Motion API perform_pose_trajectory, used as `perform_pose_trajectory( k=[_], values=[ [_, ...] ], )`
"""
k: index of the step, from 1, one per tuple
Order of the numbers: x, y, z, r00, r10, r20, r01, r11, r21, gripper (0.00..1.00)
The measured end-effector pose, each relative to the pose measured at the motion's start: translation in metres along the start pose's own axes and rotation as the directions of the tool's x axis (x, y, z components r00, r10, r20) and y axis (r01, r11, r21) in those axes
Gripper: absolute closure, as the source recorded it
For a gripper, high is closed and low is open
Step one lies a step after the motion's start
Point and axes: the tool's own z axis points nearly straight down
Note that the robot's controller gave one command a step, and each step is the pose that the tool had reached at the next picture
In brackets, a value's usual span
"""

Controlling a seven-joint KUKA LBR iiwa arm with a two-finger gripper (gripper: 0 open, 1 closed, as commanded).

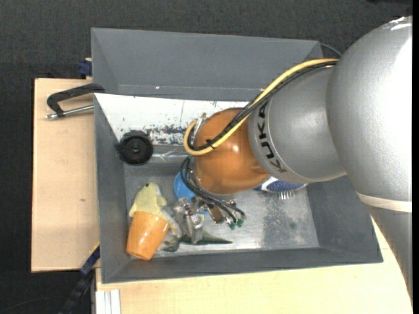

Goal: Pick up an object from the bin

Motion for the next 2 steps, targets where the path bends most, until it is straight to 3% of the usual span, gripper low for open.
perform_pose_trajectory(
  k=[1, 2],
  values=[
    [0.0005, -0.0003, 0.0012, 1.000, 0.000, 0.000, 0.000, 1.000, 0.000, 0.00],
    [0.0001, 0.0001, 0.0003, 1.000, 0.000, 0.001, 0.000, 1.000, -0.001, 1.00]
  ],
)
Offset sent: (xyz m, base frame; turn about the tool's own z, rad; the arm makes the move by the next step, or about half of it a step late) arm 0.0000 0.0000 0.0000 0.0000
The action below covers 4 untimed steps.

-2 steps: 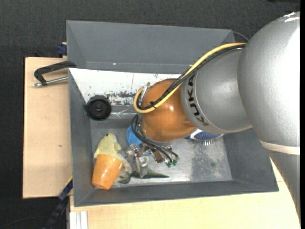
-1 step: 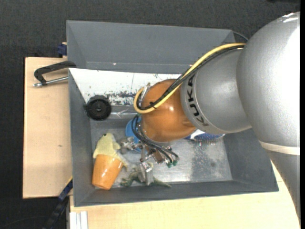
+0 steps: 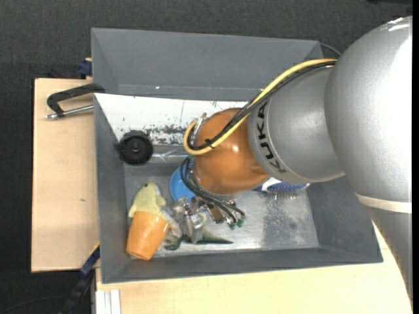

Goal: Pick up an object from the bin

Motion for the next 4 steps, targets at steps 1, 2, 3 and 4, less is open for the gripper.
perform_pose_trajectory(
  k=[1, 2, 3, 4],
  values=[
    [-0.0497, 0.0376, 0.0085, 1.000, -0.018, 0.003, 0.018, 1.000, 0.001, 1.00],
    [-0.0476, 0.0354, 0.0088, 1.000, -0.013, -0.002, 0.013, 1.000, 0.001, 0.00],
    [-0.0478, 0.0356, 0.0086, 1.000, -0.013, -0.001, 0.013, 1.000, 0.001, 1.00],
    [-0.0476, 0.0354, 0.0088, 1.000, -0.013, -0.002, 0.013, 1.000, 0.001, 0.00]
  ],
)
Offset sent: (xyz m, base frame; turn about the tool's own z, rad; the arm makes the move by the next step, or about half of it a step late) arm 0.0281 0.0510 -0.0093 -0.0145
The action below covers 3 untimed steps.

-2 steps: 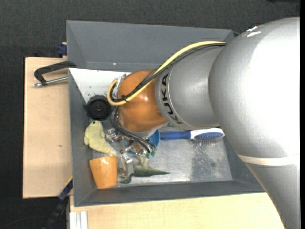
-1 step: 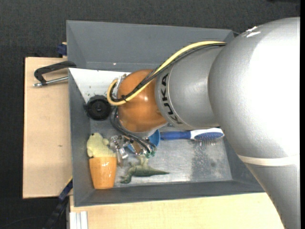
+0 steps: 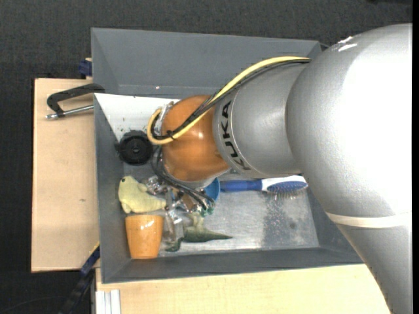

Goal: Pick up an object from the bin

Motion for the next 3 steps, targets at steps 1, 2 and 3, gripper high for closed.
perform_pose_trajectory(
  k=[1, 2, 3],
  values=[
    [-0.0001, 0.0001, -0.0001, 1.000, 0.000, 0.000, 0.000, 1.000, 0.000, 1.00],
    [0.0001, -0.0001, 0.0000, 1.000, 0.000, 0.000, 0.000, 1.000, 0.000, 0.00],
    [-0.0001, 0.0000, -0.0001, 1.000, 0.000, 0.000, 0.000, 1.000, 0.000, 1.00]
  ],
)
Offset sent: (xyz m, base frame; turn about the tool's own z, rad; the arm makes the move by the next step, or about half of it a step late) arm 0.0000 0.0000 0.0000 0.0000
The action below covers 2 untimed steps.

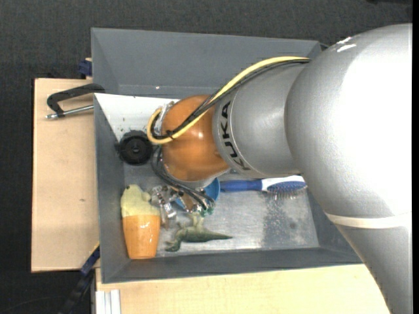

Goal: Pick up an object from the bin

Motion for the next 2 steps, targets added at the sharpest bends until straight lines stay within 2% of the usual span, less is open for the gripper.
perform_pose_trajectory(
  k=[1, 2],
  values=[
    [-0.035, 0.020, -0.087, 0.930, 0.367, 0.007, -0.367, 0.930, -0.002, 1.00],
    [-0.061, -0.012, -0.406, 0.962, 0.273, 0.015, -0.273, 0.962, -0.001, 1.00]
  ],
)
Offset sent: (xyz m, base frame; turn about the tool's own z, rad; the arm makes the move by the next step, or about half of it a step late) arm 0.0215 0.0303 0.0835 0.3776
